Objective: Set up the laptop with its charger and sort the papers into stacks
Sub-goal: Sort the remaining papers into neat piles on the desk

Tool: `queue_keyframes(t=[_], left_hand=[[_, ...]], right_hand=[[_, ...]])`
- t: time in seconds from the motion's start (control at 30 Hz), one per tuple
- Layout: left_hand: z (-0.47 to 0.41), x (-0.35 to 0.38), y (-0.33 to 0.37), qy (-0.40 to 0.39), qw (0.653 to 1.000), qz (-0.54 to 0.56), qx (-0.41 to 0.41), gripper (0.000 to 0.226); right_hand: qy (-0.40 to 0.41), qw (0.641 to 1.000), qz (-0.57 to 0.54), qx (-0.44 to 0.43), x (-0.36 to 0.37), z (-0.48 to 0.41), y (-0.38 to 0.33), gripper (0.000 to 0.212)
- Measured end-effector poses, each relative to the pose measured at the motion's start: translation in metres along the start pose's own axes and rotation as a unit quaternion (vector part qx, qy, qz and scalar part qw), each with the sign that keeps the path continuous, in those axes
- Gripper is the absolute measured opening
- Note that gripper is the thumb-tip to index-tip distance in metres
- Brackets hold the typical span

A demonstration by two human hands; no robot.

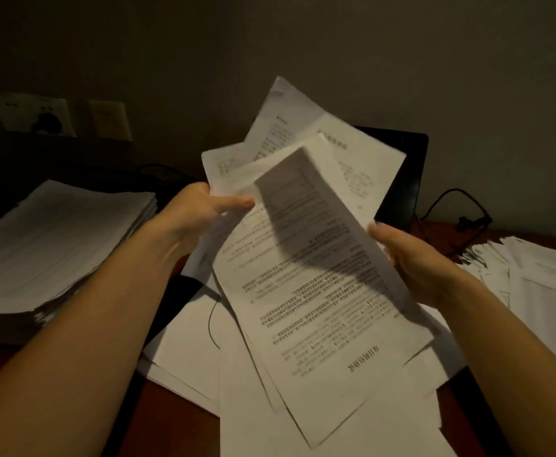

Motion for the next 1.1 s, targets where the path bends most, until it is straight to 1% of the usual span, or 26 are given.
queue_keyframes(t=[0.03, 0.07, 0.1, 0.13, 0.2, 0.27, 0.33, 0.4, 0.47, 0.53, 0.67, 0.73, 0.77, 0.8, 0.87, 0.9, 0.93, 0.97, 1.03, 1.07, 1.1], left_hand=[[0.002, 0.001, 0.005, 0.008, 1.000, 0.015, 0.008, 0.020], [0.003, 0.003, 0.009, 0.014, 0.999, 0.027, 0.014, 0.016], [0.004, 0.005, 0.013, 0.021, 0.999, 0.041, 0.019, 0.016], [0.005, 0.006, 0.017, 0.026, 0.998, 0.055, 0.021, 0.017], [0.006, 0.008, 0.022, 0.019, 0.996, 0.090, 0.013, 0.019], [0.007, 0.008, 0.026, -0.024, 0.994, 0.109, 0.006, 0.023], [0.010, 0.007, 0.029, -0.100, 0.987, 0.121, 0.022, 0.036], [0.013, 0.006, 0.030, -0.157, 0.978, 0.123, 0.056, 0.049], [0.016, 0.006, 0.029, -0.192, 0.970, 0.130, 0.075, 0.053], [0.018, 0.006, 0.030, -0.229, 0.961, 0.135, 0.073, 0.053], [0.021, 0.005, 0.029, -0.289, 0.952, 0.068, 0.069, 0.064], [0.020, 0.003, 0.024, -0.320, 0.945, 0.045, 0.048, 0.066], [0.019, 0.002, 0.021, -0.317, 0.947, 0.039, 0.042, 0.064], [0.018, 0.003, 0.019, -0.297, 0.953, 0.040, 0.039, 0.059], [0.015, 0.006, 0.018, -0.208, 0.976, 0.066, 0.016, 0.039], [0.015, 0.008, 0.017, -0.164, 0.983, 0.083, -0.001, 0.030], [0.015, 0.011, 0.016, -0.136, 0.987, 0.089, -0.014, 0.025], [0.014, 0.013, 0.016, -0.123, 0.989, 0.084, -0.019, 0.024], [0.014, 0.015, 0.016, -0.104, 0.992, 0.073, -0.009, 0.023], [0.014, 0.017, 0.016, -0.094, 0.993, 0.072, 0.001, 0.022], [0.015, 0.018, 0.017, -0.084, 0.994, 0.071, 0.012, 0.021]], right_hand=[[-0.040, 0.999, -0.009, 0.002, 0.000, 0.006, -0.006, 0.077], [-0.059, 0.998, 0.008, -0.007, -0.001, 0.010, -0.011, 0.071], [-0.076, 0.995, 0.058, -0.035, -0.001, 0.015, -0.017, 0.064], [-0.076, 0.987, 0.126, -0.066, 0.001, 0.018, -0.023, 0.052], [-0.034, 0.965, 0.231, -0.118, 0.004, 0.023, -0.033, 0.031], [0.022, 0.959, 0.244, -0.145, 0.003, 0.026, -0.039, 0.020], [0.064, 0.956, 0.230, -0.170, 0.002, 0.029, -0.043, 0.015], [0.096, 0.951, 0.223, -0.192, 0.001, 0.030, -0.046, 0.019], [0.129, 0.950, 0.199, -0.201, 0.001, 0.031, -0.047, 0.029], [0.146, 0.955, 0.170, -0.194, -0.001, 0.032, -0.048, 0.035], [0.116, 0.970, 0.146, -0.157, -0.003, 0.034, -0.047, 0.040], [0.101, 0.979, 0.113, -0.133, -0.004, 0.033, -0.044, 0.040], [0.098, 0.982, 0.100, -0.127, -0.005, 0.033, -0.043, 0.039], [0.096, 0.983, 0.095, -0.125, -0.006, 0.032, -0.042, 0.038], [0.102, 0.982, 0.104, -0.119, -0.009, 0.030, -0.040, 0.037], [0.103, 0.980, 0.122, -0.121, -0.010, 0.029, -0.038, 0.036], [0.105, 0.974, 0.152, -0.134, -0.011, 0.028, -0.036, 0.036], [0.117, 0.961, 0.193, -0.161, -0.012, 0.027, -0.036, 0.044], [0.150, 0.922, 0.266, -0.239, -0.014, 0.025, -0.035, 0.081], [0.157, 0.909, 0.281, -0.264, -0.015, 0.024, -0.035, 0.095], [0.156, 0.904, 0.282, -0.280, -0.015, 0.023, -0.035, 0.101]])
Point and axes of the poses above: each hand's wrist, its own z-axis away from the middle knuckle, its own x-axis out of the palm, y = z × x, the point moved 2 cm from there along -z, towards the middle knuckle, and after that the axes turned 7 degrees about y, right-handed, at the moved point
